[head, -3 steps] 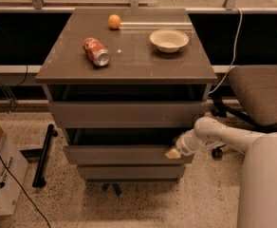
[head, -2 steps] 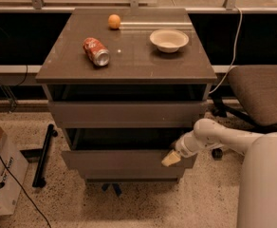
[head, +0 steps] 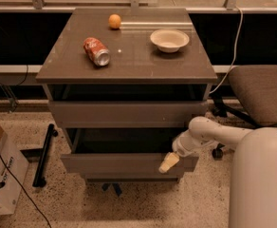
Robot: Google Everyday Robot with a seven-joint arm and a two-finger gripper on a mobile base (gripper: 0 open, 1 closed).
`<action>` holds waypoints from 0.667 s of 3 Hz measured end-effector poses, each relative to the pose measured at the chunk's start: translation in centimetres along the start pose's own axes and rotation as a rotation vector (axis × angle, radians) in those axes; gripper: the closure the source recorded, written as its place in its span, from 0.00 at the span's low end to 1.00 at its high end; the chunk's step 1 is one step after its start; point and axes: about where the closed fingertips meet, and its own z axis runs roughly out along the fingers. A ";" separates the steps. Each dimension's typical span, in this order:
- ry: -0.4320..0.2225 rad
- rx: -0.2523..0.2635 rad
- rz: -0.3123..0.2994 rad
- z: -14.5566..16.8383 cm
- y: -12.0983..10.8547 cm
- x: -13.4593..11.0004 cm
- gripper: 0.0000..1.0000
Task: Open middle drawer
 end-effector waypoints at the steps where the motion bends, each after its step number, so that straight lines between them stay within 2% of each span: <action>1: 0.074 -0.073 0.021 0.7 2.9 2.3 0.03; 2: 0.089 -0.095 0.031 0.7 3.9 3.0 0.25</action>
Offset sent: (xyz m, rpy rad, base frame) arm -0.0849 -0.0023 -0.0234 -0.0394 0.2126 0.0258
